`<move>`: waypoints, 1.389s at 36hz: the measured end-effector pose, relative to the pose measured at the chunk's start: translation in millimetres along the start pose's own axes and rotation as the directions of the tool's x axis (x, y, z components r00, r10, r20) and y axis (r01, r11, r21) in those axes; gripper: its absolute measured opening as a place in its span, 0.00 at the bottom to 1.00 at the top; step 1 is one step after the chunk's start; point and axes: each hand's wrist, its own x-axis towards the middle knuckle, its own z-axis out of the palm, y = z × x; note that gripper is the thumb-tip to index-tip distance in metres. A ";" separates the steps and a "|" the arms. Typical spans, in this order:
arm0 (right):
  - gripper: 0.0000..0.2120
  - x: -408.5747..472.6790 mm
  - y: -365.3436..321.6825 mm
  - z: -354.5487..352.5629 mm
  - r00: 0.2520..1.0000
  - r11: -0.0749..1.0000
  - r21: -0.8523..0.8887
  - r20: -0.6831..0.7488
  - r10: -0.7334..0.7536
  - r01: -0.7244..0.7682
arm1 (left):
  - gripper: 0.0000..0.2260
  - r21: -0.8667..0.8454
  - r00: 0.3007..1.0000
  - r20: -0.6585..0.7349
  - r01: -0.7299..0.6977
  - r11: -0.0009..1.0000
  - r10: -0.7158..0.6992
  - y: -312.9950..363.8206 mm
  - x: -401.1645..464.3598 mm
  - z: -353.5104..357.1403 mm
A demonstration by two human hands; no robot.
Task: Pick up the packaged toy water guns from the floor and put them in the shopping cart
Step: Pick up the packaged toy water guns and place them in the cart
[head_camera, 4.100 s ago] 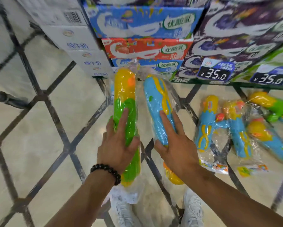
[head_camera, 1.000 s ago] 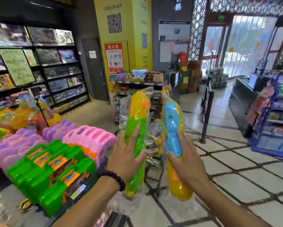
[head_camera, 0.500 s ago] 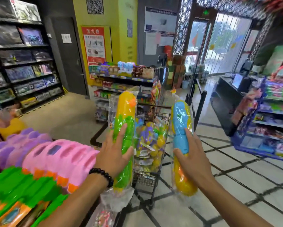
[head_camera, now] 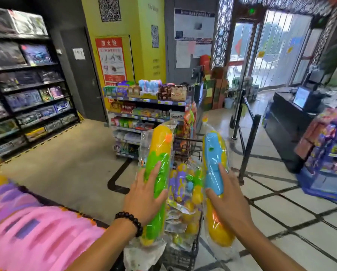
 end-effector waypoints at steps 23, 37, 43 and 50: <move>0.38 240.6 44.6 132.7 0.977 0.990 -0.054 0.163 0.135 -0.127 | 0.37 0.116 0.985 0.172 -0.020 0.993 0.000 -46.1 265.9 119.9; 0.38 316.4 67.7 218.9 0.944 0.947 -0.180 0.150 0.294 -0.266 | 0.37 0.062 0.944 0.328 -0.048 0.997 0.025 -102.9 374.3 212.0; 0.39 337.9 91.6 246.8 0.930 0.934 -0.224 0.183 0.319 -0.277 | 0.39 0.060 0.931 0.363 -0.056 0.997 0.030 -116.7 393.2 246.8; 0.39 365.7 126.0 275.6 0.904 0.921 -0.269 0.247 0.349 -0.281 | 0.38 0.131 0.915 0.403 -0.025 0.991 -0.030 -122.9 416.1 287.9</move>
